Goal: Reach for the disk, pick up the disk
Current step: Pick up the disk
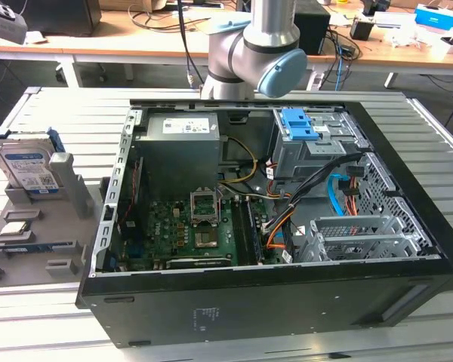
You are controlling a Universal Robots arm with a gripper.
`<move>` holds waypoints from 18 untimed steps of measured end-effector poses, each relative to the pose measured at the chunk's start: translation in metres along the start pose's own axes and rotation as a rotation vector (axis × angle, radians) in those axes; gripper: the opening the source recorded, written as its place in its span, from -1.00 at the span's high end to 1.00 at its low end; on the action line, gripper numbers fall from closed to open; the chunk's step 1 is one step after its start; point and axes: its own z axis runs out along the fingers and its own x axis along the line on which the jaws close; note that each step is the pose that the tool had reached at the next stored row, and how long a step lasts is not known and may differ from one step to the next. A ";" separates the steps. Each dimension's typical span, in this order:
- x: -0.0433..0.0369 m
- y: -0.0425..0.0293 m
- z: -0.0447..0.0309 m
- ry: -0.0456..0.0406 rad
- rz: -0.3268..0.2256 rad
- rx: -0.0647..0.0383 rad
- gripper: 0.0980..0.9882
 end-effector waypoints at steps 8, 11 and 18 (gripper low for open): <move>-0.0135 0.0007 0.0001 0.0000 0.000 0.000 -0.13; -0.0161 0.0010 0.0001 0.0000 0.000 0.000 -0.13; -0.0194 0.0022 0.0003 0.0000 0.000 0.000 -0.13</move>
